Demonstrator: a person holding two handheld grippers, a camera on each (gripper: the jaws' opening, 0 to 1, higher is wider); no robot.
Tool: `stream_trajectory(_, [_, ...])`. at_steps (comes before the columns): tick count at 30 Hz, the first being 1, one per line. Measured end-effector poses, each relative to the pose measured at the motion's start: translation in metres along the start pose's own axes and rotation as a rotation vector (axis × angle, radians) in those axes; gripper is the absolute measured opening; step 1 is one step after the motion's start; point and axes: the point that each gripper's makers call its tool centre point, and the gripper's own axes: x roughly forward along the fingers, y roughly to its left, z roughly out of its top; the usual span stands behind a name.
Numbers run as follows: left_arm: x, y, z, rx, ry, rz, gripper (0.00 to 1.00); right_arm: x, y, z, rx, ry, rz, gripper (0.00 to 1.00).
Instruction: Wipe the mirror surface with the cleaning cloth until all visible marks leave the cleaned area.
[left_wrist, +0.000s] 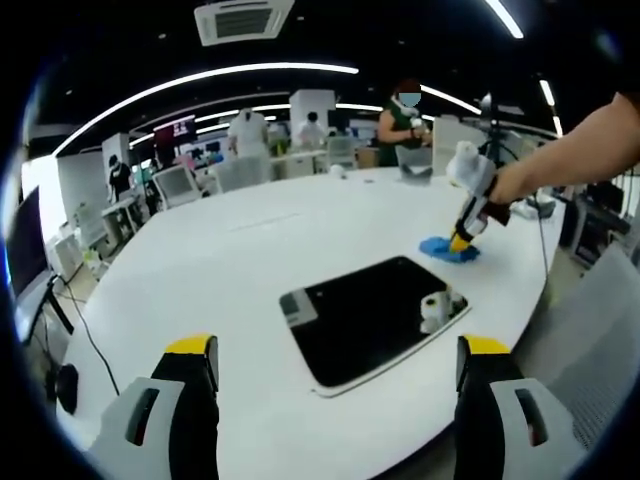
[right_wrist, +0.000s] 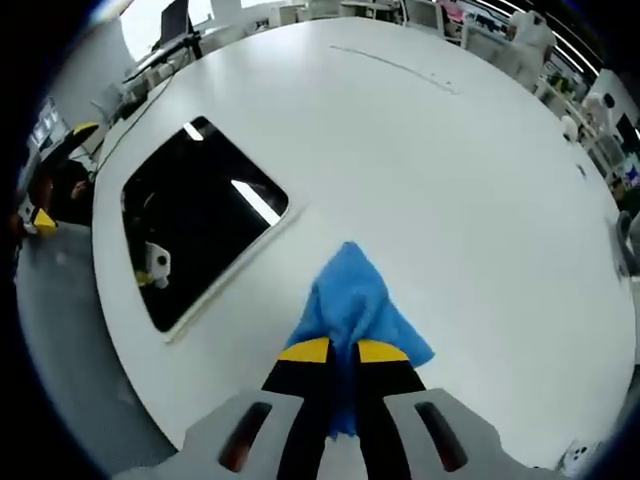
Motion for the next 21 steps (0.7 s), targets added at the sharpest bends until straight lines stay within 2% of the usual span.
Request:
stream_trajectory(7, [0.0002,-0.001,-0.0008,0.001,0.005,-0.004,0.99,0.0005,-0.001,-0.0003,0.036,-0.025,-0.01,0.02])
stream_trajectory(21, [0.0002,-0.0029,0.0009,-0.003,-0.004,-0.014,0.99,0.0027,-0.0026,0.0006,0.046,-0.01,-0.005,0.02])
